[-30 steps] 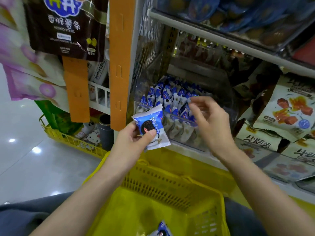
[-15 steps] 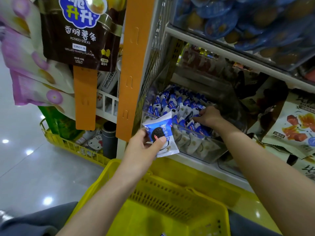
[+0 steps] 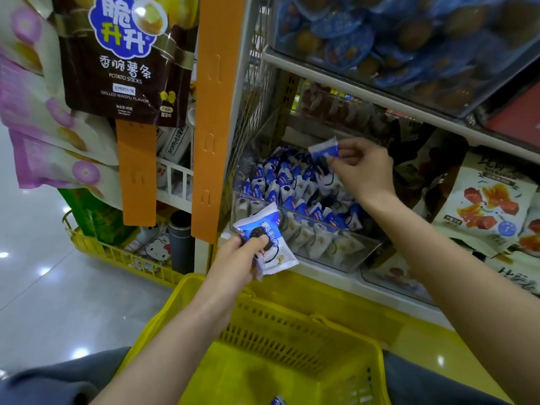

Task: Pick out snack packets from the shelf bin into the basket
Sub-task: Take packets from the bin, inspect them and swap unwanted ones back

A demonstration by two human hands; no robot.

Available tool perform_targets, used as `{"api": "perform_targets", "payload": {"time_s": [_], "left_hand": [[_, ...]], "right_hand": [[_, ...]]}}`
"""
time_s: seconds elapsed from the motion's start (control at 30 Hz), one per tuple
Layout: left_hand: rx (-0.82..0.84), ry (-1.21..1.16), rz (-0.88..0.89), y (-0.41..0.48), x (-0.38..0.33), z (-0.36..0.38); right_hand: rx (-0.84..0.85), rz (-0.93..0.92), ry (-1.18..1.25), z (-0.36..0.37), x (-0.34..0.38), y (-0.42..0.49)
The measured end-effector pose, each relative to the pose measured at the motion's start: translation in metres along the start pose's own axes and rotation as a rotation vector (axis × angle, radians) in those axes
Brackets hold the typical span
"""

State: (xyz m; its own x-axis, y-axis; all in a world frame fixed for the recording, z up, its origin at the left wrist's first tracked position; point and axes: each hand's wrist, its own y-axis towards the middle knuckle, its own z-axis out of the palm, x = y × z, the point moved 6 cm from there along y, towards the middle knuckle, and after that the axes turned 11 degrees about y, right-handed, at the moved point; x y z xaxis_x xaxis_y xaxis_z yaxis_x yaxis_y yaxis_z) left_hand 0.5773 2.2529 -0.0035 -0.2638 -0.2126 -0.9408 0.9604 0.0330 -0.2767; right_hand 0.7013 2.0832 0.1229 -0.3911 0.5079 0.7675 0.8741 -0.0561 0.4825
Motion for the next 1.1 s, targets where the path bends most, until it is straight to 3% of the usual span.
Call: {"api": "perform_targets", "payload": {"time_s": [0.07, 0.13, 0.2, 0.33, 0.53, 0.6, 0.7, 0.77, 0.87, 1.0, 1.1], "left_hand": [[0.040, -0.113, -0.044, 0.000, 0.003, 0.003], [0.067, -0.209, -0.037, -0.002, 0.004, 0.005], [0.112, -0.275, 0.008, -0.002, 0.002, 0.006], [0.297, -0.248, 0.042, -0.009, -0.004, 0.014], [0.258, -0.034, 0.102, -0.011, 0.001, 0.014], [0.260, -0.036, 0.116, -0.011, 0.000, 0.014], [0.290, 0.004, 0.138, -0.011, -0.003, 0.016], [0.289, 0.017, 0.161, -0.012, -0.005, 0.016], [0.207, -0.020, 0.175, -0.008, -0.007, 0.010], [0.101, -0.018, 0.109, 0.000, -0.004, 0.000], [0.069, -0.033, 0.047, 0.003, -0.002, -0.002]], "right_hand": [[0.062, 0.094, 0.209, 0.002, 0.019, -0.017], [0.250, 0.321, 0.482, 0.017, 0.028, -0.046], [0.445, 0.511, 0.595, 0.031, 0.031, -0.080], [0.535, 0.538, 0.464, 0.043, 0.030, -0.119], [0.422, 0.217, 0.145, 0.031, 0.026, -0.117], [0.455, 0.276, 0.155, 0.029, 0.018, -0.111], [0.707, 0.477, 0.265, 0.038, 0.007, -0.117], [0.759, 0.521, 0.280, 0.038, 0.003, -0.116], [0.651, 0.428, 0.234, 0.033, 0.006, -0.095], [0.198, 0.268, 0.183, 0.021, 0.001, -0.030], [0.018, 0.165, 0.040, 0.023, -0.012, 0.005]]}}
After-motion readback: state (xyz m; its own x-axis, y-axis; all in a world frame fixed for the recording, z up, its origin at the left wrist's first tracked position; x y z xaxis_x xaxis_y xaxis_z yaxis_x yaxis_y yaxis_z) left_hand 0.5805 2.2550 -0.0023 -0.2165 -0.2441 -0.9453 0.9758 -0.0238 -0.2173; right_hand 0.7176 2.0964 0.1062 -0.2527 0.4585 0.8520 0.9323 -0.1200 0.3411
